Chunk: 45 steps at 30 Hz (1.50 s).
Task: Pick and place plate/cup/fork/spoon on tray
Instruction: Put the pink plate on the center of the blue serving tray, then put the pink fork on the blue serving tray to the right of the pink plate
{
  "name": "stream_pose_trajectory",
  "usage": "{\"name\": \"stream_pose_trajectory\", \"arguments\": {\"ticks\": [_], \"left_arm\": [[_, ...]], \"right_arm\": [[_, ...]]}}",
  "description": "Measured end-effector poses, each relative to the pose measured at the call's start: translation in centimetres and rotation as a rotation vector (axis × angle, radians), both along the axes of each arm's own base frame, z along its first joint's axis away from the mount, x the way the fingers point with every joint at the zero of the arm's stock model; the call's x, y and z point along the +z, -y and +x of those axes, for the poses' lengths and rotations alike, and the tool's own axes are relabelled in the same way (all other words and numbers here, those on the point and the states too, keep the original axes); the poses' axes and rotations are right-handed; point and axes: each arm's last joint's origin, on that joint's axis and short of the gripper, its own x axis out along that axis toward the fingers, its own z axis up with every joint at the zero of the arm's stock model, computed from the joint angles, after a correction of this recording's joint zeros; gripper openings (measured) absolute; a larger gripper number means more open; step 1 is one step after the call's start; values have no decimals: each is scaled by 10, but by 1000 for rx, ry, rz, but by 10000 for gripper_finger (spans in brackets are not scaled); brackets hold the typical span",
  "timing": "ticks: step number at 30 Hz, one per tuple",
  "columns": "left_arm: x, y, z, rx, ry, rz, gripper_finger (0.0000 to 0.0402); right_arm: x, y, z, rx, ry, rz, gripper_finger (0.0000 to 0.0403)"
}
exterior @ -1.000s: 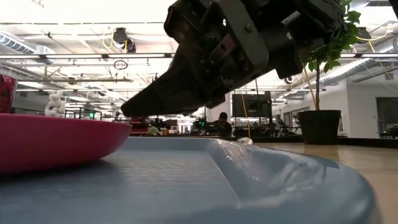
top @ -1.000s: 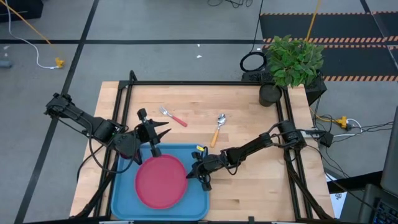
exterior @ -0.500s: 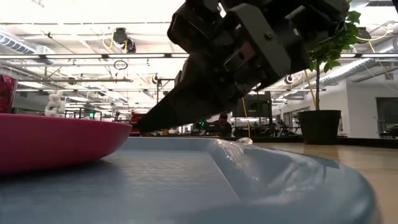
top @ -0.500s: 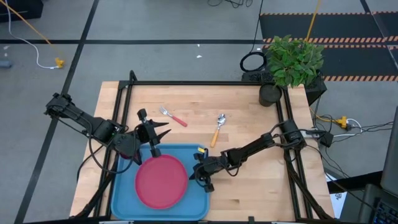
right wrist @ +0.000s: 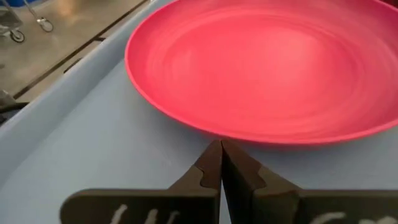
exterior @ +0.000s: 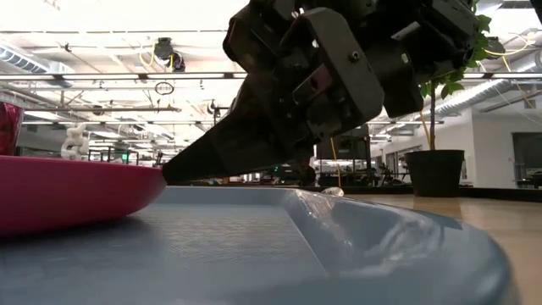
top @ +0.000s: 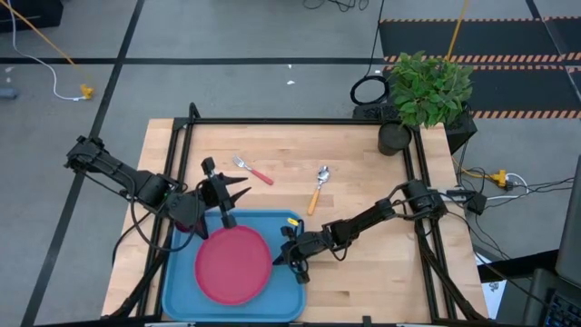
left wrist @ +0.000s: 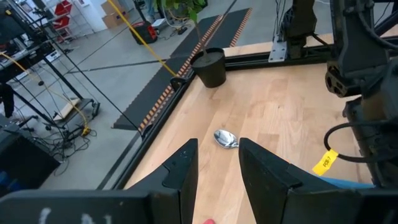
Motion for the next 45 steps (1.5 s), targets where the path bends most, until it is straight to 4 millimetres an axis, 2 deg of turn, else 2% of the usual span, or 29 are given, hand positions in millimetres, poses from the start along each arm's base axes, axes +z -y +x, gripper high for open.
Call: {"name": "stream_pose_trajectory", "arguments": {"ticks": [6, 13, 17, 21, 26, 31, 36, 42, 45], "left_arm": [[0, 0, 0, 0, -1, 1, 120], [-1, 0, 0, 0, -7, 3, 120], [-1, 0, 0, 0, -8, 4, 120], [-1, 0, 0, 1, -11, 5, 120], [-1, 0, 0, 0, -13, 8, 120], [-1, -4, 1, 11, -20, 21, 120], [-1, -10, 3, 40, -25, 29, 120], [-1, -17, 6, 69, -31, 35, 120], [-1, -19, 6, 71, -39, 44, 120]], "right_arm": [[6, 10, 3, -77, -1, 6, 0], [33, 34, 0, -236, -28, -62, 0], [44, 57, 1, -355, -31, -124, 0], [52, 85, 6, -447, 11, -113, 0], [53, 121, 10, -554, 15, -64, 0], [51, 144, 12, -598, 37, -95, 5], [40, 155, 23, -621, 24, -93, 34], [35, 163, 47, -640, -22, -98, 94], [31, 172, 52, -660, -57, -107, 123]]}}
